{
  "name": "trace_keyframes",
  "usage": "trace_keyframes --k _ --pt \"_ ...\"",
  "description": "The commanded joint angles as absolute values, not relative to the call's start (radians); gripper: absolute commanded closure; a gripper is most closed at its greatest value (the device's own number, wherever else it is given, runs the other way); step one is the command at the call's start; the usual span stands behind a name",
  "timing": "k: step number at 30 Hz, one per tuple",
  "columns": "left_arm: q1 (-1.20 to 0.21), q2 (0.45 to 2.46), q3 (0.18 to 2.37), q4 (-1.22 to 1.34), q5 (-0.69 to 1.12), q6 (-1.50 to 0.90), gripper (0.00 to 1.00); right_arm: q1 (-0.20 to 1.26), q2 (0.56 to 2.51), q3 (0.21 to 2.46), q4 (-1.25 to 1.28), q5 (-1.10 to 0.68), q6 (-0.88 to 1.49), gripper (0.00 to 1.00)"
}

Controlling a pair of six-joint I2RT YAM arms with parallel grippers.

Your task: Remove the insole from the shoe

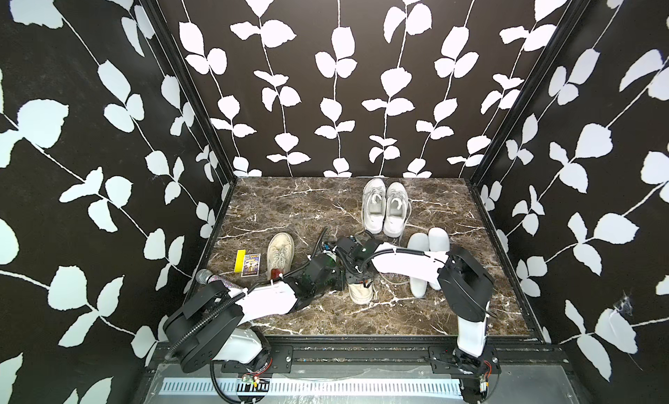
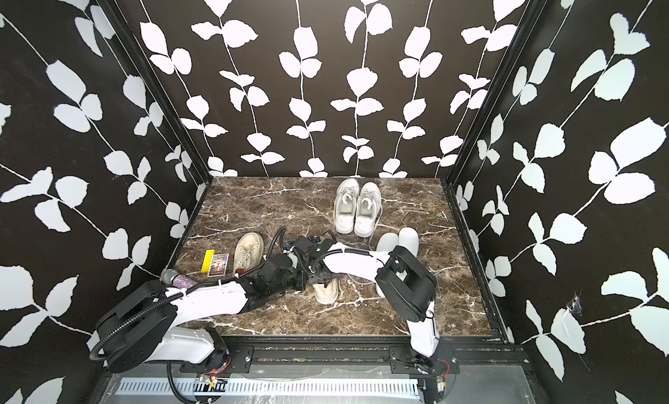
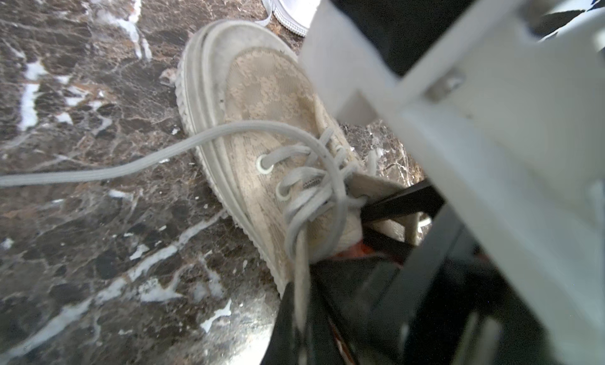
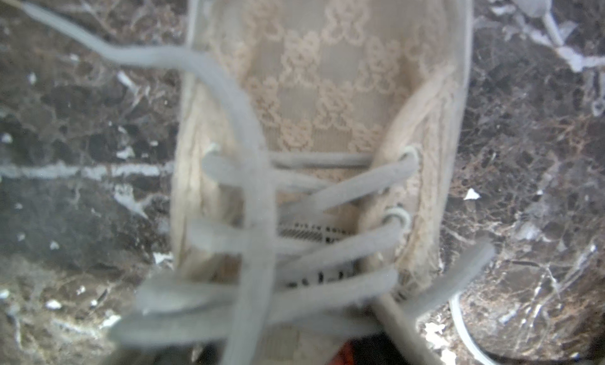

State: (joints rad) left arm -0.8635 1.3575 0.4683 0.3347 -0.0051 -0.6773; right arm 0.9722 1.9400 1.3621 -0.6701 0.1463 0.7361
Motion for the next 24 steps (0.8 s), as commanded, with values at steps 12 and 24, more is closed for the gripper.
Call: trace_keyframes --k 12,24 --pt "-0.872 1.306 0.450 0.322 -0.034 -0.683 1.00 0.944 2.007 1.243 -0.658 0.178 0.788 0.92" --pt "-0.871 1.290 0.479 0.248 -0.053 -0.644 1.00 0.903 1.685 0.982 -0.309 0.241 0.843 1.00"
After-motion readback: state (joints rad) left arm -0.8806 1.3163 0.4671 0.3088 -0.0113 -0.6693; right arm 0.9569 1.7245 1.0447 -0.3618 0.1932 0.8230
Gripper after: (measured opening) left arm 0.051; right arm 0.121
